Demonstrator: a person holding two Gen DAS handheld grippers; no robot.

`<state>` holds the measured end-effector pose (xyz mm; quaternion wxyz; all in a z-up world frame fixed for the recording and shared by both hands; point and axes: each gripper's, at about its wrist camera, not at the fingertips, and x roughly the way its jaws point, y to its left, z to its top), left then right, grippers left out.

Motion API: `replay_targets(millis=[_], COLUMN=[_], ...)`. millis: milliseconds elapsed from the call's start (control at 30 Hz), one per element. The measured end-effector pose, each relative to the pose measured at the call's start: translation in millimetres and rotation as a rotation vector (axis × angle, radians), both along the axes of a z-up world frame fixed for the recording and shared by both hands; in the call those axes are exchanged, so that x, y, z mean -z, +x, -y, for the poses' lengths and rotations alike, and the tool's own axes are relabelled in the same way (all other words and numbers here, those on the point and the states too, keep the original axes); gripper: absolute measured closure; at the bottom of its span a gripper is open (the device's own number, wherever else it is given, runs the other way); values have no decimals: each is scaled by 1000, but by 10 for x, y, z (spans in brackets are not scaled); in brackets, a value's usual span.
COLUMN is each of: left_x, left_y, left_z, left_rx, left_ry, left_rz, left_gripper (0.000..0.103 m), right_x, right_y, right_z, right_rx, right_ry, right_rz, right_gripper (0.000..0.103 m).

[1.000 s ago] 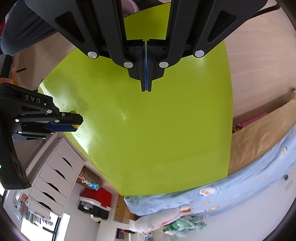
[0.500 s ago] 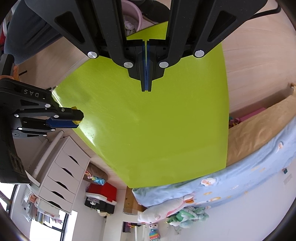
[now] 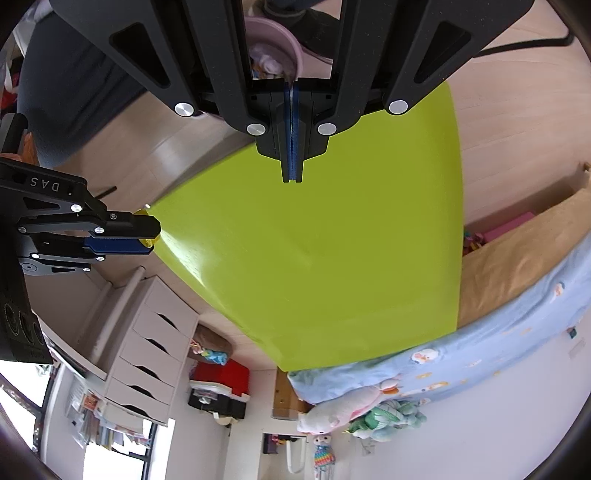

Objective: Collect trash
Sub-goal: 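Carry the yellow twine ball over the wastebasket and open the right tool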

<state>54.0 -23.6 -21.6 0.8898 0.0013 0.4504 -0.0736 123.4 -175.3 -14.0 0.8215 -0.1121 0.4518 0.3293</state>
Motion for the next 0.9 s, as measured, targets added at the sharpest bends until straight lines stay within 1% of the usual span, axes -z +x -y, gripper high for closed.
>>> replay_targets(millis=[133, 533, 700, 900], left_x=[32, 115, 175, 187], left_y=[-150, -582, -692, -735], left_z=[54, 240, 287, 290], left_rx=[14, 52, 74, 78], left_ry=[-23, -43, -56, -79], left_rz=[-6, -20, -40, -50], left_gripper=[103, 103, 103, 103], right_x=[19, 126, 203, 277], right_y=[-180, -642, -739, -789], right_z=[74, 130, 118, 102], right_rx=[-9, -67, -84, -106], right_ry=[21, 26, 35, 57], right_rz=[-13, -52, -82, -125], right_gripper=[84, 84, 84, 84])
